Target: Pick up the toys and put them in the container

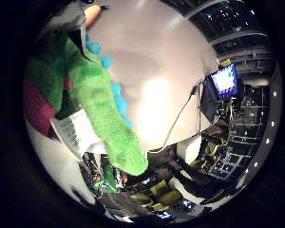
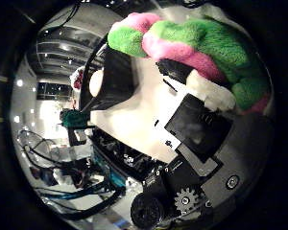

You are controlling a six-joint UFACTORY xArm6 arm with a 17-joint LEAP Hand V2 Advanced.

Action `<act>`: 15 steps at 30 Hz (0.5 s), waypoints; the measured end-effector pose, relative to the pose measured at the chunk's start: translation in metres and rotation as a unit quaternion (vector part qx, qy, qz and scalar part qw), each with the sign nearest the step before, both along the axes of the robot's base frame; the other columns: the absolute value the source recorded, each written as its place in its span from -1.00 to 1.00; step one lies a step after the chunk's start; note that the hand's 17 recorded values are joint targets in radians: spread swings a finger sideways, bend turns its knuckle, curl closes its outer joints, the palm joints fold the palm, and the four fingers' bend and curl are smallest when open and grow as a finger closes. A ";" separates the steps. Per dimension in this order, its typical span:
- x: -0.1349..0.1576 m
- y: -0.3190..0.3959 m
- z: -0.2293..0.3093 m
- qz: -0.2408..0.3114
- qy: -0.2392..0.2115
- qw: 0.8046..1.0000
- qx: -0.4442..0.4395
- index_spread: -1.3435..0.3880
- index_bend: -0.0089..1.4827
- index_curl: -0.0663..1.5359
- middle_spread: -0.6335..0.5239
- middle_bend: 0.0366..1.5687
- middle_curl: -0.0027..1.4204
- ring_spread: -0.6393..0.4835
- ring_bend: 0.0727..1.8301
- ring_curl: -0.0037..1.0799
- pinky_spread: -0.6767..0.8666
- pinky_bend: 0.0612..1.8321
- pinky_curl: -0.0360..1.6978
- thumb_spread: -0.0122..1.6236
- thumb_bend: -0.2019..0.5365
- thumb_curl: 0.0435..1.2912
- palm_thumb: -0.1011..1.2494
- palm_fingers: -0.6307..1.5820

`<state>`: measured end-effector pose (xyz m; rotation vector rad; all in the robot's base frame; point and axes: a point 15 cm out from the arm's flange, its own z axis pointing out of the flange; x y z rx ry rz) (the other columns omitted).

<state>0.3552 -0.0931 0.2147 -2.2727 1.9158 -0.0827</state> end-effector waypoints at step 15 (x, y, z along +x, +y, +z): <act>0.032 0.201 0.083 0.114 -0.060 0.991 0.035 0.28 0.53 0.18 -0.08 0.77 0.02 -0.26 0.45 0.42 -0.34 0.19 0.50 0.13 -0.50 -0.03 0.71 0.57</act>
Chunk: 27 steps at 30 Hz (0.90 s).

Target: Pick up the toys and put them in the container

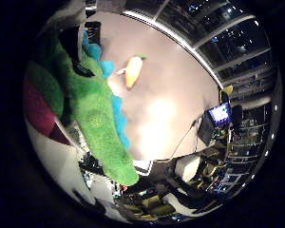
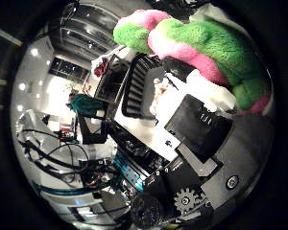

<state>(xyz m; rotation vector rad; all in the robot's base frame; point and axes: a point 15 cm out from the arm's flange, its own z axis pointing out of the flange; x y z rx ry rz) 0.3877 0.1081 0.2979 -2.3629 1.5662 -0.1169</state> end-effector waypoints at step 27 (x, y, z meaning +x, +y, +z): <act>0.066 0.124 -0.095 0.134 0.038 0.990 -0.033 -0.06 -0.60 -0.40 -0.01 -0.67 -0.58 0.30 -0.68 -0.47 0.32 -0.61 -0.23 0.25 -0.53 -0.22 0.32 -0.51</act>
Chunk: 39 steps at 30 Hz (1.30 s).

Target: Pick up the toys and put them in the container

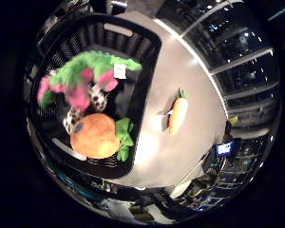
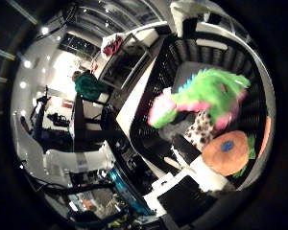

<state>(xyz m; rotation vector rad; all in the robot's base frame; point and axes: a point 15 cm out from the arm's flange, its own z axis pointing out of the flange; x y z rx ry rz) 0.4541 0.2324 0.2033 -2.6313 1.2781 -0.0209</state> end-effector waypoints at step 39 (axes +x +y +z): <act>-0.054 -0.424 0.044 -0.223 0.112 0.952 -0.179 0.11 -0.77 -0.57 0.17 -0.81 -0.58 0.45 -0.84 -0.50 0.40 -0.63 -0.56 0.25 -0.52 -0.38 0.31 -0.41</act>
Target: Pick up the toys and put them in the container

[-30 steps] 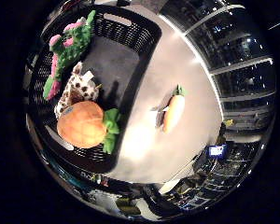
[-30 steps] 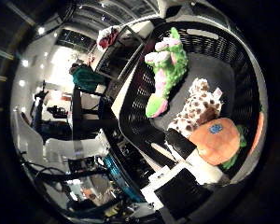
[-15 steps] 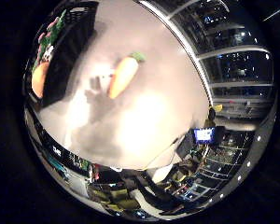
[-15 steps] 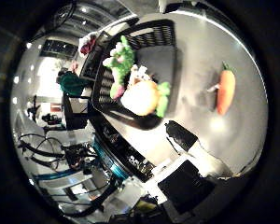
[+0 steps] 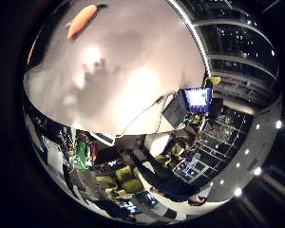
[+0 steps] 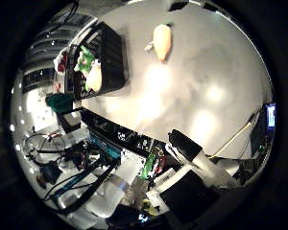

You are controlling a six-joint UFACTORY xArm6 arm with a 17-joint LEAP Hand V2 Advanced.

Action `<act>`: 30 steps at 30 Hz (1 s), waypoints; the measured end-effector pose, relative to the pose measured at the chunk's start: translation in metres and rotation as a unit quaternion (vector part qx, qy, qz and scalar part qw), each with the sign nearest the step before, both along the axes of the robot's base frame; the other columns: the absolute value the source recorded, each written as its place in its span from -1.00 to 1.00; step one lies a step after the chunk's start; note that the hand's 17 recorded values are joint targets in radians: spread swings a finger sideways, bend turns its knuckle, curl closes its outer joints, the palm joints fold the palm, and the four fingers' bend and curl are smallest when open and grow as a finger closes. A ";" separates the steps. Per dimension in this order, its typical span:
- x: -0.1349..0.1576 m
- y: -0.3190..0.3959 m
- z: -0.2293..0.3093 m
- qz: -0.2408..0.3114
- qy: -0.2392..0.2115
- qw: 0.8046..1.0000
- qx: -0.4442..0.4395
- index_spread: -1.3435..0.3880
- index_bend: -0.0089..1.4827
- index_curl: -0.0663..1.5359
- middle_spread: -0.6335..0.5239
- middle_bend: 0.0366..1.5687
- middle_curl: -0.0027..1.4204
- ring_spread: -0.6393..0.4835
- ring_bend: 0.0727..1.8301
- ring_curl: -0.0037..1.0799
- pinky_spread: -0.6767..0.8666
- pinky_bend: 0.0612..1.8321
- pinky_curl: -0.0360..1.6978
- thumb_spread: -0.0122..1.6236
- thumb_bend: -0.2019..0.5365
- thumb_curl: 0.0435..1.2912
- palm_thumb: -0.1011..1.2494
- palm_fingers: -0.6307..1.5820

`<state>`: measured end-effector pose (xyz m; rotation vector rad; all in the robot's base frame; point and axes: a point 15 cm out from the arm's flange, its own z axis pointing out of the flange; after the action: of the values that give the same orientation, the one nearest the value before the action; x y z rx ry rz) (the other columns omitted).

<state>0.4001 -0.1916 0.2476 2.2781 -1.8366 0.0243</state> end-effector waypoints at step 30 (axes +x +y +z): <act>0.119 0.066 -0.108 -0.246 -0.024 0.964 0.096 0.46 -0.70 -0.50 0.45 -0.76 -0.53 0.51 -0.67 -0.51 0.47 -0.48 -0.61 0.30 -0.53 -0.61 -0.29 -0.25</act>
<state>0.5194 -0.1260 0.1400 1.8755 -2.4737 -0.1858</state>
